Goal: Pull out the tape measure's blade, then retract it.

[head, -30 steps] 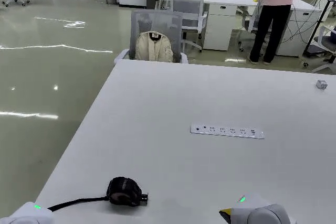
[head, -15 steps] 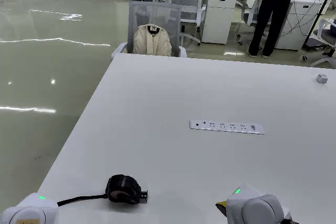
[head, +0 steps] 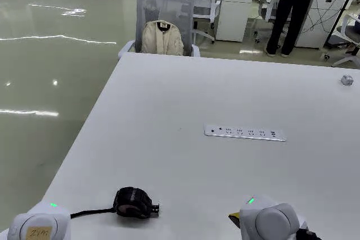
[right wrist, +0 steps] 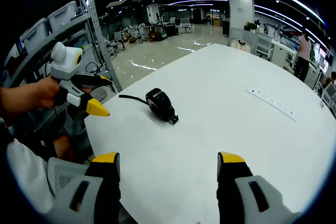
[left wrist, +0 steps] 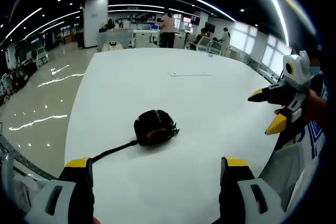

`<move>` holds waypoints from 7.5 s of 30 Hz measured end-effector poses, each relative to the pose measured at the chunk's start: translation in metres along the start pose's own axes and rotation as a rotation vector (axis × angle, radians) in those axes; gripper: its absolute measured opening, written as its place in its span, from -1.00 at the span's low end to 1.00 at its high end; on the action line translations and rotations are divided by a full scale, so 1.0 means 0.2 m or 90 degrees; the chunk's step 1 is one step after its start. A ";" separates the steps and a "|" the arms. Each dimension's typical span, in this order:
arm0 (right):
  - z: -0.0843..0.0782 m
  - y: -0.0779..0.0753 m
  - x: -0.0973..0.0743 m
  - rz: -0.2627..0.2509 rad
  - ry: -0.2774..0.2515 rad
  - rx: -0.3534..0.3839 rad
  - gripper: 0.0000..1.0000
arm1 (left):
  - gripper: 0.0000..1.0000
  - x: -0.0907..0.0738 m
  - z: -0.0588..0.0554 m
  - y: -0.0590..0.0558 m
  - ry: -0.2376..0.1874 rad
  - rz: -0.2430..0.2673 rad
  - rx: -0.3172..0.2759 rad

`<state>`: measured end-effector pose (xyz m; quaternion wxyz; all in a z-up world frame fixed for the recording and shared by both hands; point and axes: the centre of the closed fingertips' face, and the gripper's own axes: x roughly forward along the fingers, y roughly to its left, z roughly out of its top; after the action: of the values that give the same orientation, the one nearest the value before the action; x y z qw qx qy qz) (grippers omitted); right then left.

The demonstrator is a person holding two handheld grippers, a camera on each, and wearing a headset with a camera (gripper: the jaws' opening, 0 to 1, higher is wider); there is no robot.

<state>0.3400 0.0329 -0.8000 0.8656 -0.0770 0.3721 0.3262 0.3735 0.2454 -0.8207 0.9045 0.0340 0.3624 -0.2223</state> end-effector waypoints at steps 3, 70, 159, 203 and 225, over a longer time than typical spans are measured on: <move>0.01 0.00 0.02 0.003 0.001 0.000 0.54 | 0.96 0.02 0.01 0.01 0.001 -0.002 0.003; 0.10 -0.09 0.42 0.069 0.063 -0.107 0.43 | 0.92 0.36 0.07 0.11 0.044 -0.045 0.059; 0.03 -0.02 0.92 0.219 0.082 -0.393 -0.21 | 0.20 0.65 0.10 -0.09 0.083 -0.312 0.530; 0.03 -0.02 1.05 0.233 0.084 -0.412 -0.64 | -0.29 0.71 0.09 -0.10 0.093 -0.346 0.576; 0.04 -0.02 1.05 0.249 0.083 -0.426 -0.71 | -0.34 0.71 0.08 -0.10 0.108 -0.355 0.593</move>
<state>0.4544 0.1389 -0.9411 0.6887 -0.3029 0.3074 0.5826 0.4663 0.1697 -0.9016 0.6681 0.3511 0.2926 -0.5872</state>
